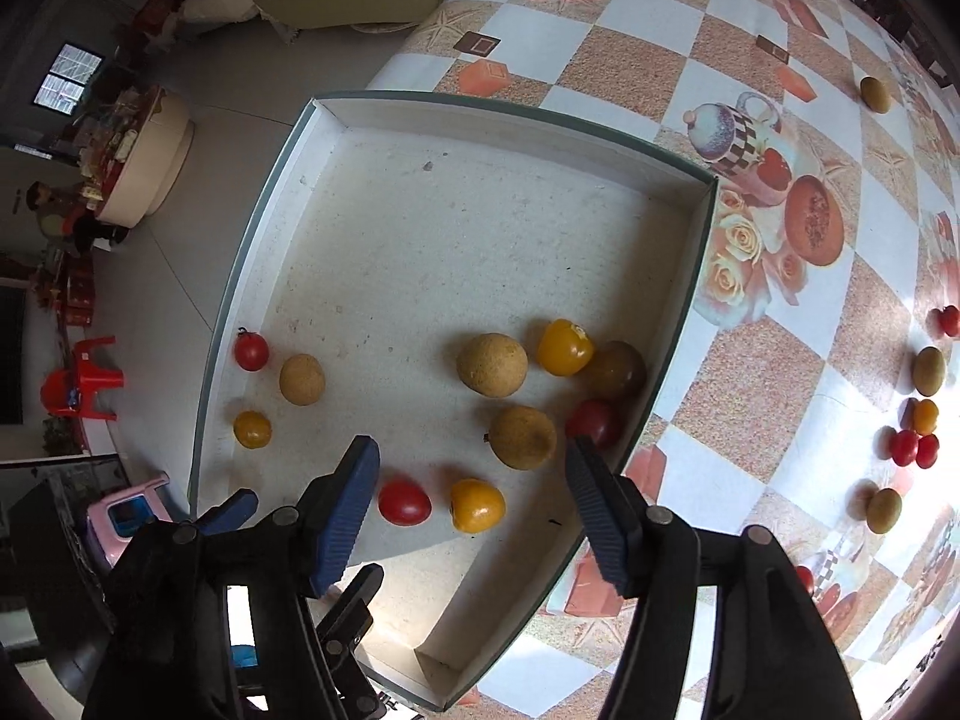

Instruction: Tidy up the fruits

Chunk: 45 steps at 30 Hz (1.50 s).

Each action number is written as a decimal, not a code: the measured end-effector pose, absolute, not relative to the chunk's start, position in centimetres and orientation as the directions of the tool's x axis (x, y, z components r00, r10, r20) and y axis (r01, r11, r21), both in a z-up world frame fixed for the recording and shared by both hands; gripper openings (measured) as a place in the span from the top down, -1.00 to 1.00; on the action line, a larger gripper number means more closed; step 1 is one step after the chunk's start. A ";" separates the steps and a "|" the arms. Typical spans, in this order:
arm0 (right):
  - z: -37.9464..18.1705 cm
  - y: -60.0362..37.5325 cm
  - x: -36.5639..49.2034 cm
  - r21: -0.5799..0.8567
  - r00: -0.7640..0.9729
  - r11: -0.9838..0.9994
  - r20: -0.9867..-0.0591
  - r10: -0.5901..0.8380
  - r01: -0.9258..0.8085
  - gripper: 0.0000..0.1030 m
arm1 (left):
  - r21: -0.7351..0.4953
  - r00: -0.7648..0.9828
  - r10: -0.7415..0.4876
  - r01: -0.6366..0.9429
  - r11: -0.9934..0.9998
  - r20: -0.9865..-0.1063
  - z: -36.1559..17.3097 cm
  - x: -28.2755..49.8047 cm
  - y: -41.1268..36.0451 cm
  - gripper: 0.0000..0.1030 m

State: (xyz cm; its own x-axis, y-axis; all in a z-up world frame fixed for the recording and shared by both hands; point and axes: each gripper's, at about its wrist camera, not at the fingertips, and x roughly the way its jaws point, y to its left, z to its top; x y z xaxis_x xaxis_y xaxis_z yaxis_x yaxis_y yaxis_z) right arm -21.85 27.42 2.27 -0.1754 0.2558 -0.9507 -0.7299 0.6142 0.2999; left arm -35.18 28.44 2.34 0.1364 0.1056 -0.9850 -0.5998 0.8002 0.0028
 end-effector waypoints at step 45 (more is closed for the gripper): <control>10.8 18.4 -25.3 0.036 0.076 0.609 -0.985 0.157 -0.792 -1.00 | 0.107 0.031 0.142 -0.500 0.859 -0.989 7.7 -36.7 26.8 -1.00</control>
State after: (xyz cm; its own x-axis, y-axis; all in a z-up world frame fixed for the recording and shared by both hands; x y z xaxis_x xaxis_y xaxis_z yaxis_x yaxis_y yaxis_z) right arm -25.26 18.38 10.79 0.0756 0.1570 -0.9847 -0.7925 0.6088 0.0363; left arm -36.72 26.80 7.67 0.0313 0.1417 -0.9894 -0.5001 0.8593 0.1072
